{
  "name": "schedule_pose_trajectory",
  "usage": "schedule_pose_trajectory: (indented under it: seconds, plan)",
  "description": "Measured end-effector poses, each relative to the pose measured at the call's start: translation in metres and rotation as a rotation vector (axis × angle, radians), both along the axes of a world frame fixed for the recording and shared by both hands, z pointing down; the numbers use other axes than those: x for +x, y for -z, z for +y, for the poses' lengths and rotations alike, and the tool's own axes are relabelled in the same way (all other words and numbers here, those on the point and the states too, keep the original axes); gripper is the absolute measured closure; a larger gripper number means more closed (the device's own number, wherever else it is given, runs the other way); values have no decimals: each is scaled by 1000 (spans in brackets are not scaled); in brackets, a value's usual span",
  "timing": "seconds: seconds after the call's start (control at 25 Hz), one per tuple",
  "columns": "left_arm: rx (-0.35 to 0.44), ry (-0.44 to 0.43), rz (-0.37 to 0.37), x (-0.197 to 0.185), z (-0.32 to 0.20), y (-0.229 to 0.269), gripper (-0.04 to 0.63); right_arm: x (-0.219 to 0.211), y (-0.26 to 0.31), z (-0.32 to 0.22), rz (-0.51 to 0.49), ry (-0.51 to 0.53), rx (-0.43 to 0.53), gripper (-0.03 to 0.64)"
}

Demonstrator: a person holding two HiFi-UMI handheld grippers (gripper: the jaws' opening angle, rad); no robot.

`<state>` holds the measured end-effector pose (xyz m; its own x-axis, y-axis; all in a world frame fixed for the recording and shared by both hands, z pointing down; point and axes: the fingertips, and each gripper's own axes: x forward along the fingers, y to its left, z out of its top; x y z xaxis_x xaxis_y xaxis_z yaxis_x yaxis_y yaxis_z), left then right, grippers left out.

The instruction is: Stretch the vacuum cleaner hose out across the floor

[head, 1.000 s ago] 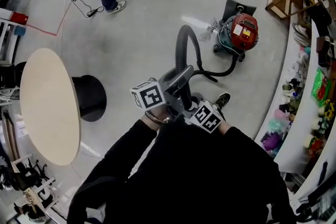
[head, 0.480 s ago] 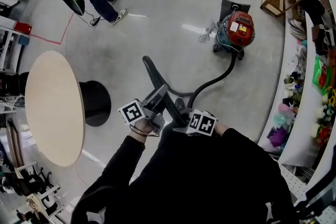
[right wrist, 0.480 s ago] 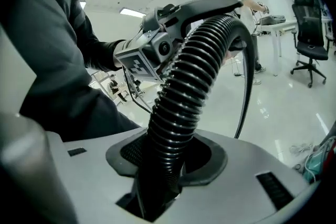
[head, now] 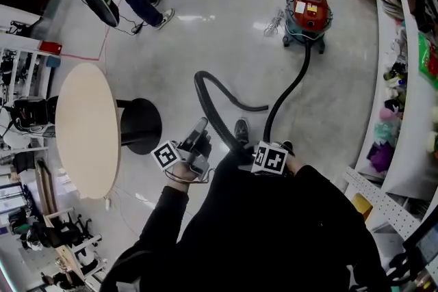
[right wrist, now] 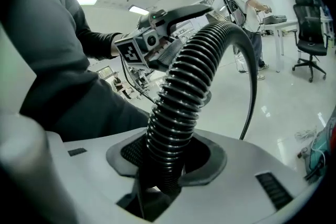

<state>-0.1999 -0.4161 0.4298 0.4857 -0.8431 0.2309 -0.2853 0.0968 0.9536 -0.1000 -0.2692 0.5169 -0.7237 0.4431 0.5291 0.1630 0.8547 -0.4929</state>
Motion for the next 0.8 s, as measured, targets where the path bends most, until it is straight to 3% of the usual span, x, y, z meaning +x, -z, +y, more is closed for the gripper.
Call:
schedule_pose_trajectory:
  seconds: [0.08, 0.12, 0.24, 0.32, 0.4, 0.44, 0.52, 0.72, 0.8]
  plan:
    - [23, -38, -100, -8, 14, 3, 351, 12, -1, 5, 11, -34, -16, 450]
    - [43, -77, -189, -12, 18, 5, 351, 17, 1, 8, 15, -45, -24, 451]
    - [166, -283, -575, -15, 23, 16, 351, 22, 5, 20, 35, -35, -25, 449]
    - [242, -419, -779, -14, 20, 20, 350, 21, 7, 32, 72, -12, -22, 449]
    - [273, -486, -848, -23, 18, 17, 339, 13, 9, 45, 112, -3, -25, 449]
    - [271, -497, -832, -31, 19, 12, 339, 8, 10, 51, 131, -6, -29, 449]
    - [235, -508, -730, -46, 25, -7, 337, -3, 11, 66, 166, -26, -38, 449]
    - [23, -493, -232, -71, 70, -71, 329, -31, 5, 128, 274, -31, -51, 451]
    - [-23, -427, -61, -76, 79, -84, 272, -37, 2, 145, 325, -7, -27, 453]
